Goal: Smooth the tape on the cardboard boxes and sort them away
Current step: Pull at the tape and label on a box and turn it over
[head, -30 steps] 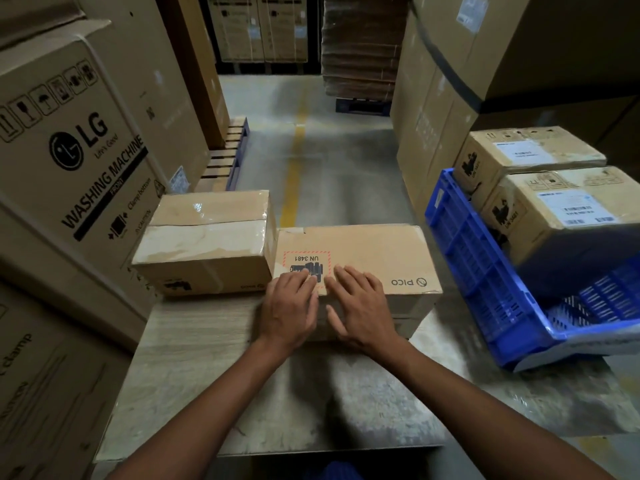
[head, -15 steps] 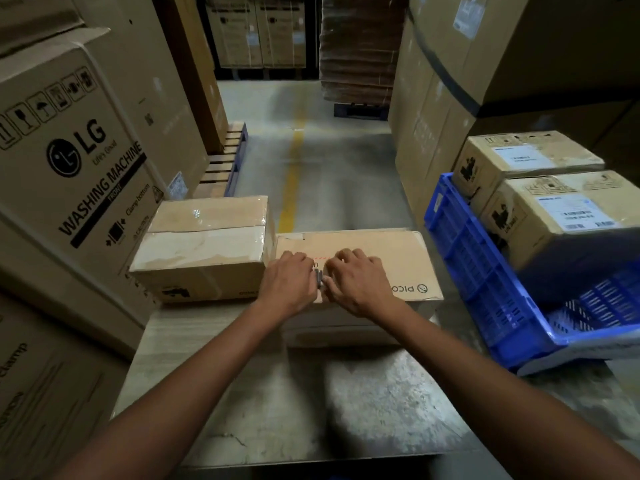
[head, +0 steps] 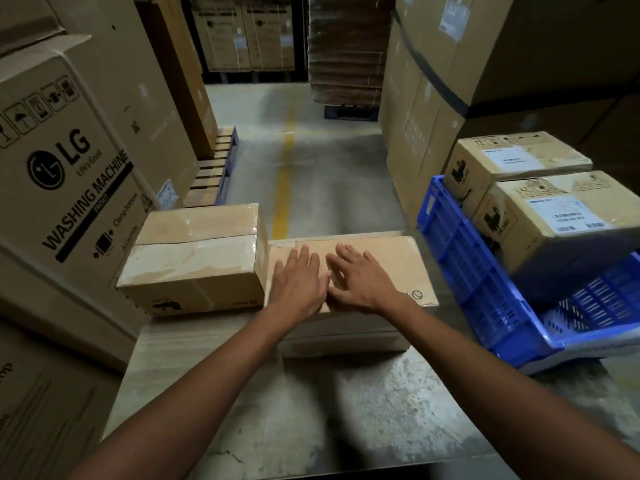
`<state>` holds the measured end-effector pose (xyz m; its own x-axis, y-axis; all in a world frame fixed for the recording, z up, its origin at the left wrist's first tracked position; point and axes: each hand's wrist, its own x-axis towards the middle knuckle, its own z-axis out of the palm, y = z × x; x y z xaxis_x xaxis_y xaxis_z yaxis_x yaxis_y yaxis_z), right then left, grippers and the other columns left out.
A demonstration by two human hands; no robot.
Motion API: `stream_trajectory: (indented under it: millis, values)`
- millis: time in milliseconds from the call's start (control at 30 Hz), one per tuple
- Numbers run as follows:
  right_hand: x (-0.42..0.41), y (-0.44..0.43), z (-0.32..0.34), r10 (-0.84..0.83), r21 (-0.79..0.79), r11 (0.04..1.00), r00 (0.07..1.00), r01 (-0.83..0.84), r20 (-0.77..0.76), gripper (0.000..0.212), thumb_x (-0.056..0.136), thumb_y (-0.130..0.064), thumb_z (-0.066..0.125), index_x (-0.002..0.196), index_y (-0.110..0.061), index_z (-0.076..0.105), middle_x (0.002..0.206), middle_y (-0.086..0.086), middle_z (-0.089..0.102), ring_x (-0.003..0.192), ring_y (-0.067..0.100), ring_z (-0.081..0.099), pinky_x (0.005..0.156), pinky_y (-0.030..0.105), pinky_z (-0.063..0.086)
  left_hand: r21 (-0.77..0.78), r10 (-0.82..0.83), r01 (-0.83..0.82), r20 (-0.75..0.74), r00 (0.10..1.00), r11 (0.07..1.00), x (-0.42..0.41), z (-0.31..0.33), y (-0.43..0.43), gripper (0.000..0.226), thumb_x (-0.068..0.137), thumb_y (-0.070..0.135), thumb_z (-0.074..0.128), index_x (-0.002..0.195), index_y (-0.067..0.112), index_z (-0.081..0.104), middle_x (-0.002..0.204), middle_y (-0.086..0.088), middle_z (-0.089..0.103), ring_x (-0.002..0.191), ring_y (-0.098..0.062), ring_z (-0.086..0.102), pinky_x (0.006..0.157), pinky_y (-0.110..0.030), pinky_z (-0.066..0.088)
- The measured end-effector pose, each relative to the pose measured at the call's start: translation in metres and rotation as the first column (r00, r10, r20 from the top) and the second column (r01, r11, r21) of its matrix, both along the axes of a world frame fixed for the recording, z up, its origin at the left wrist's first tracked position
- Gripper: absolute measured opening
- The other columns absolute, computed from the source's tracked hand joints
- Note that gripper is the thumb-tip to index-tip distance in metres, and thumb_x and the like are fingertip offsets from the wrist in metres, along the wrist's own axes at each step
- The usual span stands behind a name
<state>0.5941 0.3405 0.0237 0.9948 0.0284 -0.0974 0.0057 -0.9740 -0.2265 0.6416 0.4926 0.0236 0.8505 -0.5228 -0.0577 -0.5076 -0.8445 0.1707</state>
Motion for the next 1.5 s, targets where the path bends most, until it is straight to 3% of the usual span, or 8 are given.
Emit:
stream_trajectory:
  millis: [467,567,700,900,1067,1300,1400,1500]
  values:
    - [-0.018,-0.026,-0.005,-0.159,-0.086,0.984,0.986,0.155,-0.043,0.070,0.099,-0.052,0.024,0.162,-0.025,0.012,0.169,0.012,0.002,0.156,0.027,0.000,0.124,0.052,0.006,-0.140,-0.119,0.121,0.023,0.993,0.983,-0.015,-0.014,-0.042,0.053,0.104,0.043,0.029,0.149,0.019,0.042,0.162,-0.007,0.030,0.151,-0.025,0.022,0.123,-0.050,0.017]
    - [-0.030,-0.013,0.002,-0.197,-0.121,0.972,0.979,0.201,0.042,0.056,0.100,-0.045,0.035,0.151,-0.021,0.039,0.166,0.014,0.019,0.154,0.030,0.015,0.119,0.055,0.020,-0.237,-0.153,0.208,0.231,0.961,0.949,-0.026,-0.014,-0.033,0.042,0.098,0.035,0.037,0.113,0.010,0.067,0.135,-0.018,0.060,0.121,-0.036,0.056,0.099,-0.049,0.047]
    - [-0.051,0.000,-0.013,-0.209,-0.105,0.966,0.955,0.235,0.211,0.044,0.090,-0.042,0.033,0.115,-0.020,0.063,0.136,0.011,0.057,0.124,0.031,0.054,0.095,0.046,0.044,-0.303,-0.099,0.216,0.357,0.929,0.928,-0.043,-0.023,-0.023,0.034,0.094,0.031,0.042,0.091,0.010,0.069,0.098,-0.011,0.068,0.088,-0.028,0.062,0.075,-0.041,0.051]
    - [-0.049,-0.004,-0.013,-0.158,-0.080,0.982,0.976,0.172,0.149,0.063,0.086,-0.043,0.016,0.125,-0.017,0.059,0.144,0.012,0.053,0.131,0.030,0.049,0.102,0.046,0.044,-0.177,-0.167,0.208,0.224,0.960,0.962,-0.039,-0.006,-0.025,0.059,0.091,0.043,0.026,0.098,0.011,0.075,0.104,-0.010,0.072,0.097,-0.027,0.061,0.084,-0.040,0.051]
    - [-0.070,-0.010,-0.012,-0.151,-0.062,0.983,0.952,0.173,0.267,0.034,0.092,-0.034,0.048,0.112,-0.020,0.071,0.128,0.014,0.063,0.118,0.035,0.058,0.089,0.044,0.052,-0.299,-0.223,0.323,0.322,0.920,0.898,-0.057,-0.011,-0.018,0.039,0.090,0.029,0.044,0.098,0.008,0.076,0.106,-0.012,0.074,0.099,-0.033,0.068,0.085,-0.043,0.057]
    - [-0.108,-0.002,-0.045,-0.279,0.053,0.957,0.855,0.285,0.438,0.038,0.093,-0.025,0.045,0.111,-0.007,0.074,0.123,0.020,0.068,0.117,0.038,0.064,0.101,0.045,0.052,-0.283,-0.213,0.321,0.352,0.912,0.904,-0.085,-0.035,-0.027,0.040,0.089,0.027,0.045,0.098,0.005,0.077,0.107,-0.015,0.074,0.101,-0.033,0.070,0.087,-0.040,0.057]
    - [-0.103,-0.009,-0.030,-0.212,0.042,0.975,0.865,0.217,0.455,0.031,0.094,-0.025,0.046,0.094,-0.010,0.073,0.101,0.011,0.068,0.093,0.032,0.065,0.084,0.039,0.052,-0.274,-0.255,0.353,0.335,0.907,0.894,-0.078,-0.023,-0.030,0.033,0.087,0.026,0.045,0.083,0.008,0.074,0.091,-0.013,0.073,0.083,-0.032,0.068,0.074,-0.041,0.056]
    - [-0.103,-0.026,-0.017,-0.272,0.105,0.962,0.847,0.252,0.458,0.024,0.093,-0.026,0.054,0.090,-0.012,0.074,0.096,0.008,0.070,0.089,0.028,0.065,0.079,0.040,0.054,-0.277,-0.283,0.389,0.353,0.892,0.879,-0.073,-0.017,-0.040,0.035,0.086,0.028,0.044,0.093,0.008,0.072,0.105,-0.015,0.071,0.093,-0.035,0.067,0.080,-0.042,0.056]
